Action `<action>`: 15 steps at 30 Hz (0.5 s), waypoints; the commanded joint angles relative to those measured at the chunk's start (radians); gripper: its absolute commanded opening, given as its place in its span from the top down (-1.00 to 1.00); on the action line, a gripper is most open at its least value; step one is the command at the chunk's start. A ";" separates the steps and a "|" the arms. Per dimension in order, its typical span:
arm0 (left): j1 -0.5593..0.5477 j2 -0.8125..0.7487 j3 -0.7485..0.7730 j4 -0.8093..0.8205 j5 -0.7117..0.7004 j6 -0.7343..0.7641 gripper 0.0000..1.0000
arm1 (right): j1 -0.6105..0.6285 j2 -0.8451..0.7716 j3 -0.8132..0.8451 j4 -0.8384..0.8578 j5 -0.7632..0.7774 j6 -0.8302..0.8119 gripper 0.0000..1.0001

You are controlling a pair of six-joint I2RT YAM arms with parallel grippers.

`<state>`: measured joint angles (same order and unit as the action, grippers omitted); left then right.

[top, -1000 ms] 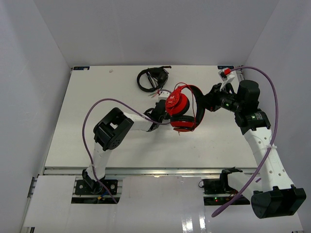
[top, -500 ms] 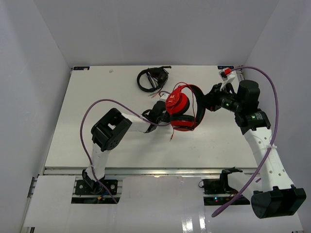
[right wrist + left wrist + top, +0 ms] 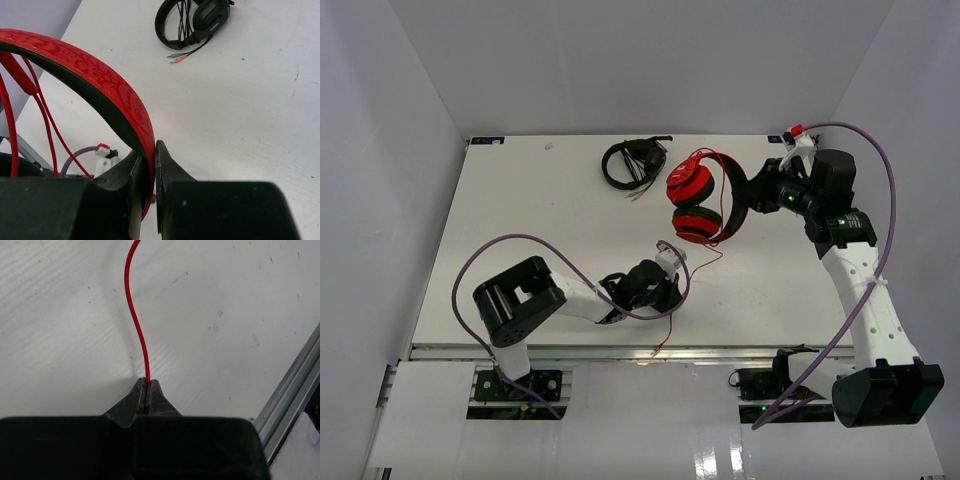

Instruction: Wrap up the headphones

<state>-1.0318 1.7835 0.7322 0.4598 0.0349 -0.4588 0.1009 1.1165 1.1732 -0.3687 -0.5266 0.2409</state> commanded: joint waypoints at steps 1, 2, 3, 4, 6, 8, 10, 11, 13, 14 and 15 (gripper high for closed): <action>-0.056 -0.073 -0.028 -0.059 0.011 -0.021 1.00 | -0.013 -0.004 0.069 0.030 0.008 0.051 0.85; -0.092 -0.094 -0.030 -0.079 -0.001 -0.014 1.00 | -0.015 -0.003 0.071 0.031 0.022 0.046 0.85; -0.121 -0.107 -0.026 -0.100 -0.009 -0.006 1.00 | -0.015 0.000 0.073 0.031 0.034 0.045 0.85; -0.151 -0.120 -0.023 -0.122 -0.017 0.002 1.00 | -0.015 0.003 0.075 0.031 0.047 0.043 0.85; -0.226 -0.145 -0.001 -0.179 -0.080 0.023 1.00 | -0.015 0.009 0.077 0.033 0.088 0.043 0.85; -0.295 -0.180 0.031 -0.258 -0.119 0.041 1.00 | -0.015 0.013 0.071 0.040 0.130 0.043 0.85; -0.353 -0.200 0.064 -0.295 -0.158 0.052 1.00 | -0.015 0.018 0.066 0.050 0.156 0.041 0.85; -0.387 -0.224 0.087 -0.333 -0.180 0.061 1.00 | -0.016 0.022 0.059 0.057 0.170 0.040 0.85; -0.432 -0.274 0.122 -0.417 -0.214 0.070 1.00 | -0.015 0.025 0.036 0.073 0.189 0.037 0.85; -0.454 -0.288 0.141 -0.450 -0.234 0.074 1.00 | -0.015 0.025 0.030 0.082 0.199 0.033 0.85; -0.472 -0.315 0.153 -0.475 -0.249 0.078 1.00 | -0.015 0.026 0.020 0.089 0.209 0.030 0.85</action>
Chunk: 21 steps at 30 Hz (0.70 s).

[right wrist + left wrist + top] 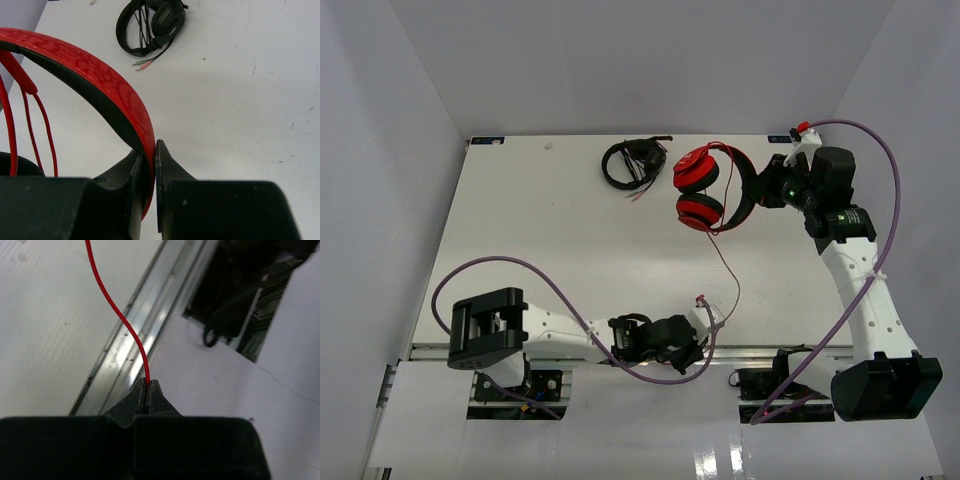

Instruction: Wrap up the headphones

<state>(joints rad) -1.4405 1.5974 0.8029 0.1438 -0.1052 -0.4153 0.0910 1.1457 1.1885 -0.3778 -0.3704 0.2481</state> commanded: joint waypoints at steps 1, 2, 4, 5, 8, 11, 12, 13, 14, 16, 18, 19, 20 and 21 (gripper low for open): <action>-0.081 -0.156 0.095 -0.184 -0.124 0.038 1.00 | -0.005 -0.003 -0.006 0.105 0.062 0.019 0.85; -0.087 -0.184 0.111 -0.215 -0.146 0.040 1.00 | -0.005 -0.002 -0.016 0.111 0.066 0.012 0.85; -0.105 -0.219 0.136 -0.258 -0.181 0.047 1.00 | -0.005 -0.001 -0.025 0.117 0.076 0.002 0.85; -0.115 -0.238 0.148 -0.283 -0.202 0.054 1.00 | -0.006 -0.001 -0.031 0.122 0.082 -0.003 0.85; -0.139 -0.288 0.204 -0.337 -0.239 0.081 1.00 | -0.005 -0.002 -0.048 0.132 0.095 -0.020 0.85; -0.162 -0.301 0.282 -0.409 -0.261 0.112 1.00 | -0.003 0.000 -0.067 0.137 0.104 -0.051 0.85; -0.167 -0.297 0.312 -0.447 -0.264 0.130 1.00 | 0.000 0.002 -0.073 0.140 0.104 -0.064 0.85; -0.171 -0.291 0.351 -0.477 -0.267 0.140 1.00 | 0.002 0.002 -0.082 0.141 0.105 -0.085 0.85; -0.172 -0.287 0.383 -0.497 -0.273 0.160 1.00 | 0.008 0.000 -0.091 0.146 0.105 -0.100 0.85; -0.173 -0.280 0.457 -0.537 -0.288 0.198 1.00 | 0.018 -0.007 -0.113 0.158 0.100 -0.141 0.85; -0.173 -0.278 0.520 -0.576 -0.311 0.235 1.00 | 0.027 -0.022 -0.140 0.169 0.088 -0.178 0.85; -0.173 -0.279 0.540 -0.590 -0.324 0.255 1.00 | 0.030 -0.029 -0.155 0.174 0.077 -0.193 0.85; -0.173 -0.280 0.556 -0.600 -0.337 0.278 1.00 | 0.032 -0.035 -0.171 0.180 0.060 -0.208 0.85; -0.173 -0.282 0.573 -0.611 -0.353 0.298 1.00 | 0.035 -0.041 -0.186 0.185 0.046 -0.222 0.85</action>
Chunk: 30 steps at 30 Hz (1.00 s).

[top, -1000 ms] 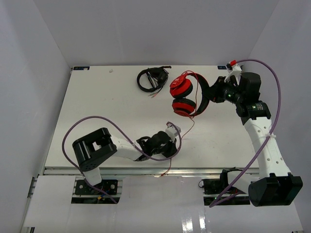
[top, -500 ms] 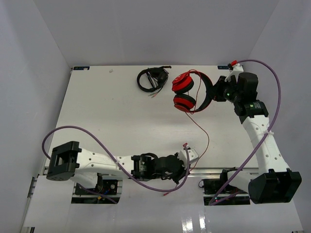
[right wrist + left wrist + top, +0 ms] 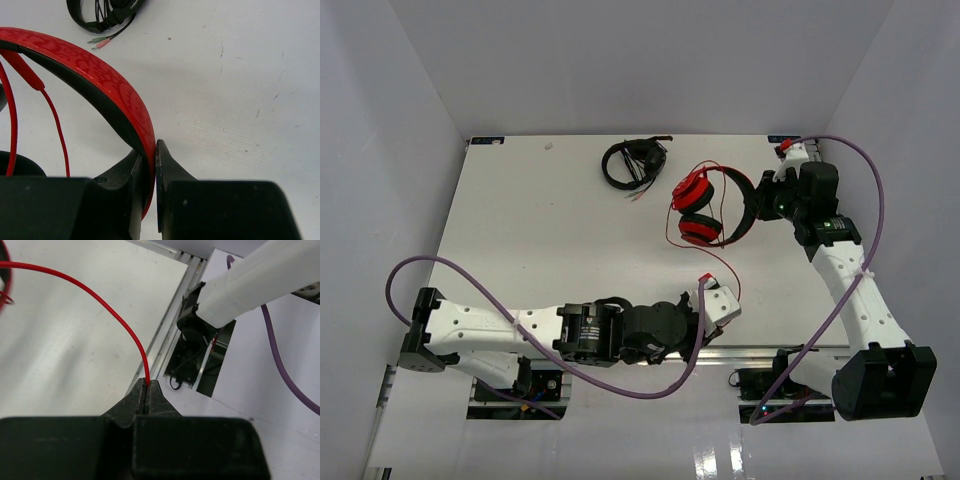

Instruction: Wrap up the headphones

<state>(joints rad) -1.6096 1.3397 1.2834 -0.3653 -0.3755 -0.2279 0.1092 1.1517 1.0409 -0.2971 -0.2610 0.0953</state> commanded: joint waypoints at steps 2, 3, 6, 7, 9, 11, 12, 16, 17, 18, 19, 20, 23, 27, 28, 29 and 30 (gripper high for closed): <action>0.000 -0.030 0.131 -0.120 -0.113 0.140 1.00 | 0.026 -0.061 -0.061 0.115 -0.085 -0.090 0.85; 0.006 -0.034 0.145 -0.123 -0.112 0.151 1.00 | 0.032 -0.070 -0.071 0.119 -0.087 -0.106 0.85; 0.025 -0.041 0.170 -0.135 -0.090 0.158 1.00 | 0.052 -0.087 -0.084 0.123 -0.075 -0.131 0.85; 0.030 -0.043 0.172 -0.137 -0.077 0.155 1.00 | 0.056 -0.089 -0.082 0.122 -0.067 -0.131 0.85; 0.034 -0.042 0.172 -0.141 -0.056 0.147 1.00 | 0.061 -0.090 -0.079 0.122 -0.052 -0.131 0.85; 0.034 -0.042 0.167 -0.144 -0.043 0.135 1.00 | 0.063 -0.089 -0.071 0.119 -0.043 -0.123 0.85; 0.034 -0.042 0.165 -0.145 -0.036 0.128 1.00 | 0.066 -0.089 -0.070 0.118 -0.040 -0.121 0.85; 0.034 -0.053 0.147 -0.143 -0.018 0.096 1.00 | 0.066 -0.082 -0.057 0.114 -0.019 -0.100 0.85; 0.034 -0.060 0.134 -0.140 -0.011 0.078 1.00 | 0.066 -0.078 -0.049 0.108 -0.016 -0.083 0.85; 0.034 -0.069 0.115 -0.134 -0.003 0.060 1.00 | 0.066 -0.073 -0.039 0.100 -0.014 -0.054 0.85; 0.034 -0.081 0.083 -0.122 0.009 0.048 1.00 | 0.066 -0.062 -0.024 0.095 -0.028 -0.029 0.85; 0.034 -0.092 0.044 -0.105 0.020 0.031 1.00 | 0.066 -0.053 -0.012 0.089 -0.047 -0.012 0.85; 0.034 -0.120 -0.064 -0.048 0.045 -0.023 1.00 | 0.066 -0.021 0.030 0.071 -0.101 0.033 0.85; 0.034 -0.173 -0.186 0.051 0.051 -0.079 1.00 | 0.061 0.004 0.063 0.055 -0.154 0.065 0.85; 0.034 -0.183 -0.242 0.082 0.053 -0.084 1.00 | 0.060 0.008 0.068 0.055 -0.165 0.078 0.85; 0.035 -0.188 -0.282 0.111 0.056 -0.088 1.00 | 0.059 0.012 0.073 0.055 -0.173 0.092 0.85; 0.035 -0.188 -0.307 0.136 0.057 -0.090 1.00 | 0.058 0.016 0.078 0.055 -0.180 0.107 0.85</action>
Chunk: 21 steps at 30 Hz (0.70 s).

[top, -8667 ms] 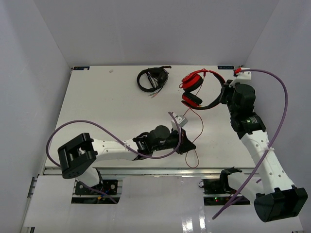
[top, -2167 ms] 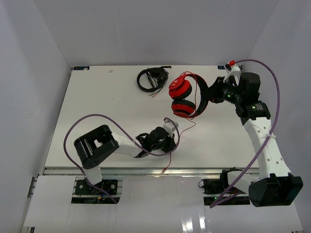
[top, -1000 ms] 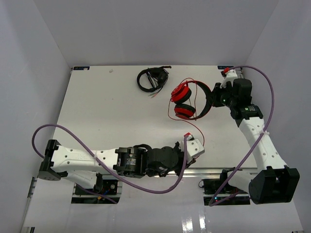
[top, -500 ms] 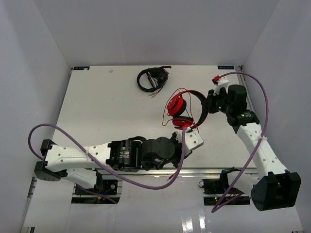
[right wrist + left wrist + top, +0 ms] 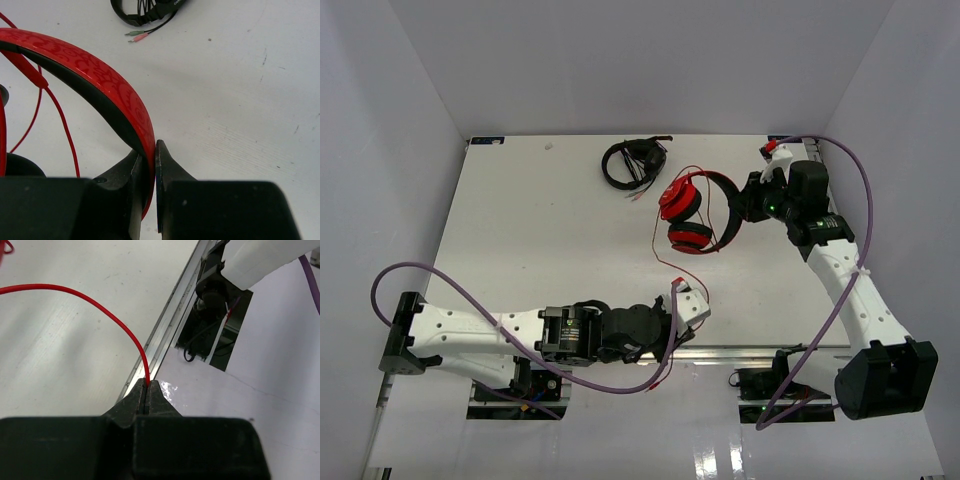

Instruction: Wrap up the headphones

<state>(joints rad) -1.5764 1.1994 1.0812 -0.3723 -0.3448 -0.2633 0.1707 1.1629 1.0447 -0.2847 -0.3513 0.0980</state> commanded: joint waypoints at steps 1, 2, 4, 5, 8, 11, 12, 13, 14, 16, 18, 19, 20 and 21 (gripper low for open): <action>0.004 -0.044 -0.127 0.172 0.030 -0.055 1.00 | -0.004 0.011 0.078 0.042 -0.094 0.120 0.85; 0.007 -0.035 -0.147 0.207 0.037 -0.055 1.00 | -0.005 0.020 0.081 0.042 -0.097 0.137 0.85; 0.017 0.018 -0.166 0.289 0.058 -0.041 1.00 | -0.006 0.048 0.096 0.040 -0.102 0.168 0.85; 0.024 0.039 -0.164 0.310 0.074 -0.035 1.00 | -0.007 0.056 0.101 0.039 -0.104 0.185 0.85; 0.042 0.149 -0.129 0.385 0.123 -0.007 1.00 | -0.007 0.091 0.132 0.037 -0.111 0.219 0.85; 0.063 0.268 -0.079 0.444 0.169 0.017 1.00 | -0.008 0.121 0.166 0.030 -0.098 0.244 0.85; 0.068 0.281 -0.062 0.449 0.183 0.019 1.00 | -0.008 0.126 0.169 0.029 -0.084 0.246 0.85; 0.071 0.315 -0.044 0.462 0.200 0.020 1.00 | -0.008 0.129 0.171 0.028 -0.068 0.242 0.85; 0.073 0.355 -0.027 0.480 0.222 0.020 1.00 | -0.009 0.132 0.173 0.027 -0.049 0.238 0.85; 0.073 0.396 -0.003 0.497 0.260 0.012 1.00 | -0.011 0.133 0.171 0.034 -0.019 0.237 0.85; 0.073 0.436 0.014 0.509 0.294 -0.003 1.00 | -0.013 0.140 0.165 0.040 -0.006 0.241 0.85; 0.073 0.440 0.019 0.513 0.304 -0.005 1.00 | -0.014 0.141 0.164 0.043 -0.002 0.244 0.85; 0.072 0.448 0.024 0.517 0.314 -0.011 1.00 | -0.014 0.147 0.164 0.049 0.011 0.248 0.85; 0.069 0.453 0.027 0.521 0.320 -0.017 1.00 | -0.015 0.153 0.166 0.053 0.026 0.250 0.85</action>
<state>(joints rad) -1.5024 1.6572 1.0551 0.0801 -0.1096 -0.2632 0.1631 1.3153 1.1561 -0.2969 -0.3576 0.2936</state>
